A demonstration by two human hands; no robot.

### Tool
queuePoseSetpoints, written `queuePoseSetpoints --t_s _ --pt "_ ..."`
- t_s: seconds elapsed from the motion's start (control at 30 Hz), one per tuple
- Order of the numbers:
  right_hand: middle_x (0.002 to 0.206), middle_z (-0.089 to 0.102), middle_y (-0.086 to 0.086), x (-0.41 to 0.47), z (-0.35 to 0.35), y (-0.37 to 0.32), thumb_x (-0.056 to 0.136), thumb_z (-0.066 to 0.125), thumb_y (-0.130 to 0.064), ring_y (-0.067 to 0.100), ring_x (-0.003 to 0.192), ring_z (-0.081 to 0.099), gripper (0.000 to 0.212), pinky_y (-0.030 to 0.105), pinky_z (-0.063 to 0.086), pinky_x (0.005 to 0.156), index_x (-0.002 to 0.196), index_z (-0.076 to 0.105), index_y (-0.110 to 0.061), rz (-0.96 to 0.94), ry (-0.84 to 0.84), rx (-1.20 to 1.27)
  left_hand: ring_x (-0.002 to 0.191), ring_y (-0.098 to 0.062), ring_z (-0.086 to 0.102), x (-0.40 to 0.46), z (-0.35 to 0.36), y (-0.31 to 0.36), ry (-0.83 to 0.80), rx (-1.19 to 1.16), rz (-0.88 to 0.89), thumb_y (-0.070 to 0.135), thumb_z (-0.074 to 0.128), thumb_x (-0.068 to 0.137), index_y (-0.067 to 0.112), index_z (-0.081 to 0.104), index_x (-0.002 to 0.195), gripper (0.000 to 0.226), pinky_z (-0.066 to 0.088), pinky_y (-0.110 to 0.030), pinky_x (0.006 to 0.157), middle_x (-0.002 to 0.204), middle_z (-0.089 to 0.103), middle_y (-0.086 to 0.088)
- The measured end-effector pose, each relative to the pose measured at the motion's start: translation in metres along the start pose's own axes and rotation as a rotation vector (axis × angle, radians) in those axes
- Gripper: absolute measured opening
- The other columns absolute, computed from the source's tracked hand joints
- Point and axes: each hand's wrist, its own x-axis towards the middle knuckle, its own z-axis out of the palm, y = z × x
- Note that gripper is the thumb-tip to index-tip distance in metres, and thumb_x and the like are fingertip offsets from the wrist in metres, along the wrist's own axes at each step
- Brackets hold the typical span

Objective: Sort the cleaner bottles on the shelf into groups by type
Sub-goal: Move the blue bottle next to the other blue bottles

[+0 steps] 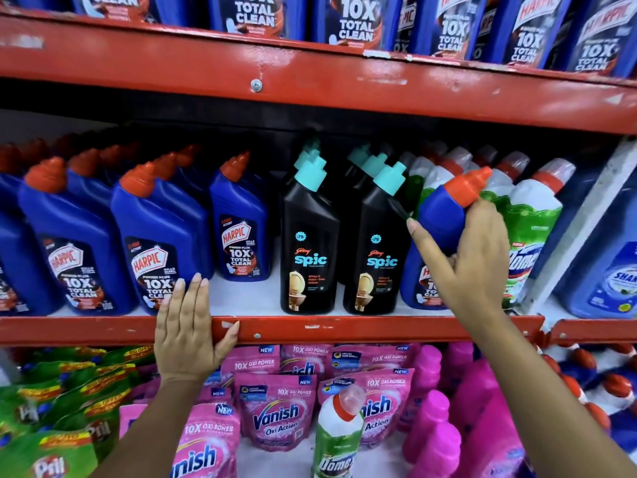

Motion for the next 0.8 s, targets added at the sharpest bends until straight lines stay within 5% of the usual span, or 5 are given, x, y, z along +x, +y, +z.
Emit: queuePoseSetpoints --t_s 0.13,0.37,0.8 --pt "0.082 0.052 0.015 0.006 -0.005 -0.038 0.09 0.068 -0.042 0.031 0.077 0.047 0.045 0.041 0.036 0.071 0.093 0.051 -0.001 -0.072 0.006 0.014 0.146 -0.028 0.022 0.001 0.001 0.0 -0.003 -0.003 0.005 0.056 0.028 0.099 -0.001 0.034 0.145 0.074 0.017 -0.043 0.12 0.147 0.041 -0.019" --pt "0.074 0.047 -0.008 -0.005 0.023 -0.104 0.084 0.072 -0.047 0.02 0.07 0.048 0.041 0.044 0.044 0.065 0.085 0.041 -0.02 0.092 -0.169 0.448 0.147 -0.026 0.02 0.0 0.001 -0.002 0.0 -0.008 -0.008 0.058 0.029 0.099 0.0 0.033 0.145 0.075 0.016 -0.041 0.121 0.146 0.041 -0.018" --pt "0.098 0.064 0.002 -0.018 0.113 -0.194 0.088 0.07 -0.047 0.024 0.094 0.06 0.046 0.046 0.049 0.088 0.107 0.056 -0.008 0.127 -0.221 0.557 0.147 -0.022 0.022 0.0 0.005 -0.003 0.062 -0.012 -0.009 0.062 0.027 0.097 0.005 0.026 0.151 0.078 0.02 -0.039 0.12 0.148 0.038 -0.012"
